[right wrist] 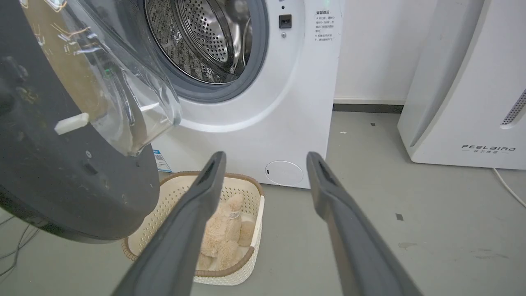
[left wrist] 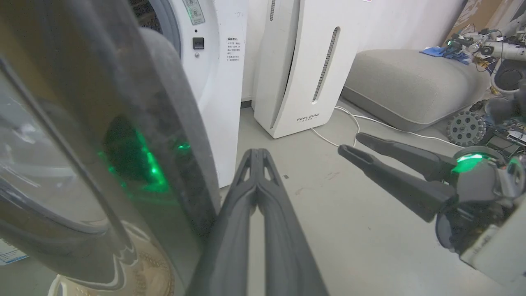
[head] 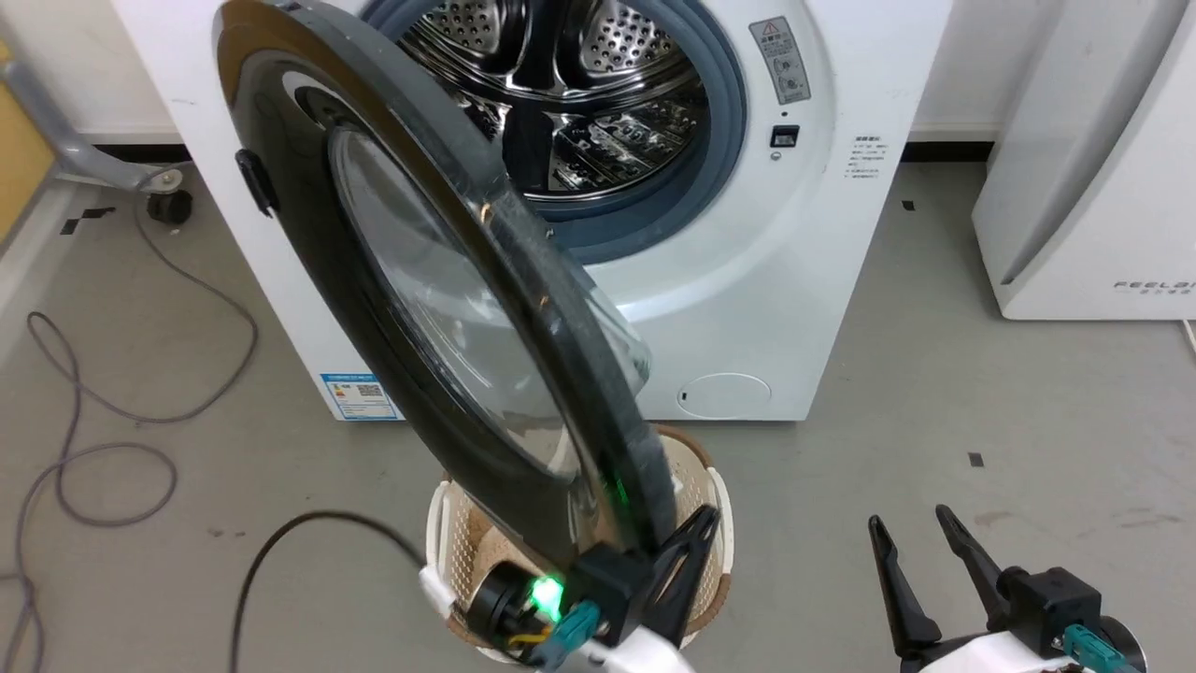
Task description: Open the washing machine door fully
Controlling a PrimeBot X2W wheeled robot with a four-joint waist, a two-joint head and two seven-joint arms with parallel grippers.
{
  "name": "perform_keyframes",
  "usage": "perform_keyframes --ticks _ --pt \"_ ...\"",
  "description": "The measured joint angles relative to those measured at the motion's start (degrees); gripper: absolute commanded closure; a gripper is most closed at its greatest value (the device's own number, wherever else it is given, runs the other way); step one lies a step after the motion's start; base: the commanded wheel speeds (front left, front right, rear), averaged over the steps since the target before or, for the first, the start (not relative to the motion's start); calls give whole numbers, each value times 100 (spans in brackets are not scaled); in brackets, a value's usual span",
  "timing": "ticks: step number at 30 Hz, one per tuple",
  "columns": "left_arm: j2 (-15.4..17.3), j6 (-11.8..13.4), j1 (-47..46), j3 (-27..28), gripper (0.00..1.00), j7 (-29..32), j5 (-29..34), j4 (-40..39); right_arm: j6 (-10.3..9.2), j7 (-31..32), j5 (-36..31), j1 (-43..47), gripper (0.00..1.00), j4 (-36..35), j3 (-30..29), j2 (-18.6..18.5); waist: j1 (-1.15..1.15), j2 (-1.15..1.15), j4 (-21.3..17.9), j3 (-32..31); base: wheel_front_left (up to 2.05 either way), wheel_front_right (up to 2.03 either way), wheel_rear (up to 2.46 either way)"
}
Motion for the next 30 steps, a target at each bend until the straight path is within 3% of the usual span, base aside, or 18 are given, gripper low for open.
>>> perform_keyframes --ticks 4,15,30 --pt "343 327 299 -34 100 93 105 -620 0 26 1 32 0 27 32 0 0 0 83 -41 0 0 0" --pt "806 903 722 -47 100 253 211 -1439 0 79 56 131 0 107 90 1 0 0 359 -159 0 0 0" --pt "1117 1374 855 74 100 257 365 -2143 0 194 64 213 0 176 47 3 0 0 1260 -188 0 0 0"
